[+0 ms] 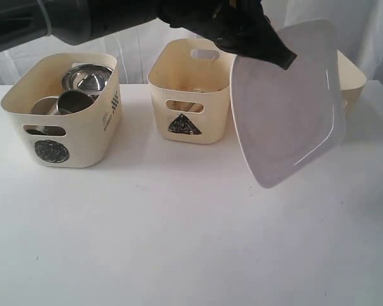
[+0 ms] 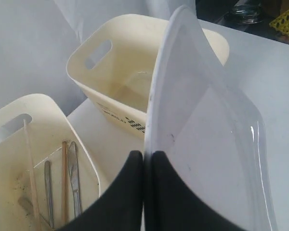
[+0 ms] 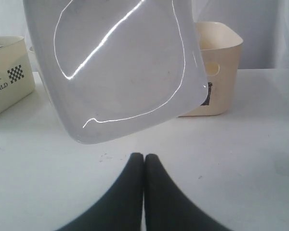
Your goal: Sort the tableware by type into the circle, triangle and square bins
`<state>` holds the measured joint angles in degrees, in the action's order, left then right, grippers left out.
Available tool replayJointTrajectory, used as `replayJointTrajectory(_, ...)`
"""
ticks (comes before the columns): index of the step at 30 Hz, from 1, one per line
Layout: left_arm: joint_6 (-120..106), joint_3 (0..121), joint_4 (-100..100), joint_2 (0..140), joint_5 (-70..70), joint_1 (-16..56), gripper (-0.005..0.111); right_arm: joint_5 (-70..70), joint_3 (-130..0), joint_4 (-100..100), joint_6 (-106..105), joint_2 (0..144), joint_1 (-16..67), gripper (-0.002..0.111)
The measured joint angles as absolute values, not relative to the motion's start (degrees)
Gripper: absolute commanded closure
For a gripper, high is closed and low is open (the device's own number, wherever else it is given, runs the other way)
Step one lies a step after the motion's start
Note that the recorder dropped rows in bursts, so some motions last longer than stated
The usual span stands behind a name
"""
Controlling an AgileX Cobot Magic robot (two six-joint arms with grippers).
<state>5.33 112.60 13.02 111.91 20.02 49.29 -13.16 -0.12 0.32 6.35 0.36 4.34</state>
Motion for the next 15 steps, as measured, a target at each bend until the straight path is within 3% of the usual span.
replayJointTrajectory(15,5.46,112.6,20.08,111.91,16.68,49.29,0.107,-13.16,-0.12,0.32,6.35,0.36,4.34,0.108)
